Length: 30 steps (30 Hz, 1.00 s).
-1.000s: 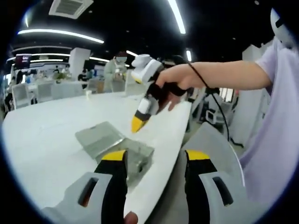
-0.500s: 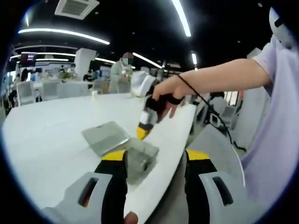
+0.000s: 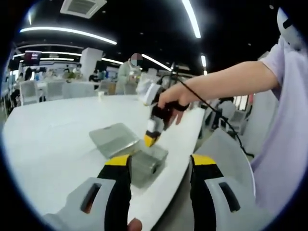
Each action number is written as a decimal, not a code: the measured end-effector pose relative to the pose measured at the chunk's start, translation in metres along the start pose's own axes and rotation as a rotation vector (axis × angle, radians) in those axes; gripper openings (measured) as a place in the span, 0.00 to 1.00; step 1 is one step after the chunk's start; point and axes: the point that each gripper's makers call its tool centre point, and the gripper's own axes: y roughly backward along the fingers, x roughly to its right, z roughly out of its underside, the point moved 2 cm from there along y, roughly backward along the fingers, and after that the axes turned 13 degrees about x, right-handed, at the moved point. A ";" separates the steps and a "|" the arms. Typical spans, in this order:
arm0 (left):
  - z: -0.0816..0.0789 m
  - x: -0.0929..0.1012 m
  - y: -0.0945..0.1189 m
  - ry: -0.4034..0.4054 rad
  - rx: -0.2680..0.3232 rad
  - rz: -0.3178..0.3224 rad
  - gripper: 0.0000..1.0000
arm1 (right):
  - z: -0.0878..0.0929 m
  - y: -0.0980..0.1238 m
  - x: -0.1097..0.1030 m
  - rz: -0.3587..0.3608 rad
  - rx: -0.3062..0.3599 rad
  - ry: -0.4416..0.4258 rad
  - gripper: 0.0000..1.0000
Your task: Insert the divider into the dual guide fixture by aligning both edges with the guide slots and pushing it downward to the bottom, including one-sided entry, uneven engagement, binding, and posture correction.
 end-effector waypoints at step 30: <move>0.005 -0.007 0.002 0.013 -0.009 -0.024 0.46 | 0.007 -0.012 0.000 0.022 -0.043 -0.006 0.00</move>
